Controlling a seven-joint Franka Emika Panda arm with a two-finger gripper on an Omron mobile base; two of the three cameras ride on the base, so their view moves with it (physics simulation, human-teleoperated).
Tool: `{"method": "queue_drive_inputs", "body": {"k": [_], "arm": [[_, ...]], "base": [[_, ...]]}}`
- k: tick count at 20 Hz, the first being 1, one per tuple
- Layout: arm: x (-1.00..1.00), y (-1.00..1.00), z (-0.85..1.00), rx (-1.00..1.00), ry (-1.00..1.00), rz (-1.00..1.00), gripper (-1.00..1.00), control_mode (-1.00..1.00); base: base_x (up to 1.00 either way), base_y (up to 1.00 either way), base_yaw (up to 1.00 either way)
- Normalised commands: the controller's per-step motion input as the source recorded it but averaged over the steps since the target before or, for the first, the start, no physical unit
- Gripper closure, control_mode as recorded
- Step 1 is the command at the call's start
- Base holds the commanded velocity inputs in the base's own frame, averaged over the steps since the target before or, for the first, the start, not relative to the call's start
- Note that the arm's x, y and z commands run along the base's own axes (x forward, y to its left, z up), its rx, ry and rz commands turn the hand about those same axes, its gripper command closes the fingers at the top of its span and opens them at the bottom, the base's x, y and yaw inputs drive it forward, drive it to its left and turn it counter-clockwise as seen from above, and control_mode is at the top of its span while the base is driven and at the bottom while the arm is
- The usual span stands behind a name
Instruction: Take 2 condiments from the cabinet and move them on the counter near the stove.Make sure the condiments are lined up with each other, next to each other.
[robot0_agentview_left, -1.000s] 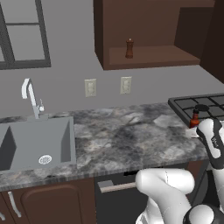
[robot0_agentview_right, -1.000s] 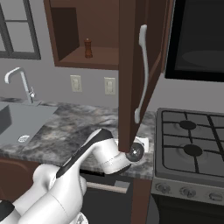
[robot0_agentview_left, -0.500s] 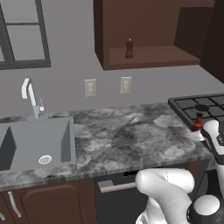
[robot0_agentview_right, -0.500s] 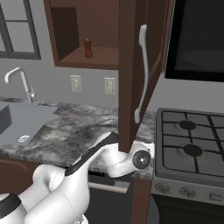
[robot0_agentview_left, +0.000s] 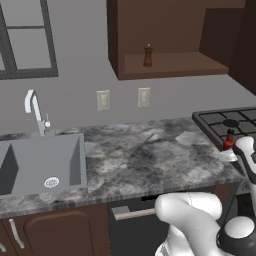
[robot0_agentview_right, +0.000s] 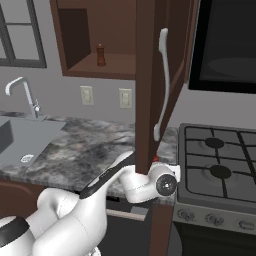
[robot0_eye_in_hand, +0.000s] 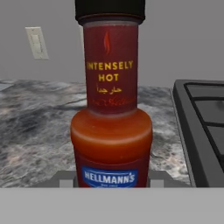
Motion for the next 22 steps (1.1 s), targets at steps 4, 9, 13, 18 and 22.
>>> {"method": "queue_drive_inputs", "body": {"k": [4, 9, 13, 18, 22], "arm": [[0.06, -0.02, -0.08, 0.0, 0.0, 0.0, 1.0, -1.0], [0.11, 0.0, -0.16, 0.0, 0.0, 0.0, 1.0, -1.0], [0.1, 0.0, -0.16, 0.0, 0.0, 0.0, 1.0, -1.0], [0.08, 0.0, -0.13, 0.0, 0.0, 0.0, 1.0, -1.0], [0.11, 0.0, -0.13, 0.0, 0.0, 0.0, 1.0, -1.0]], "base": [[0.0, 0.0, 0.0], [0.0, 0.0, 0.0], [0.0, 0.0, 0.0], [0.0, 0.0, 0.0], [0.0, 0.0, 0.0]]}}
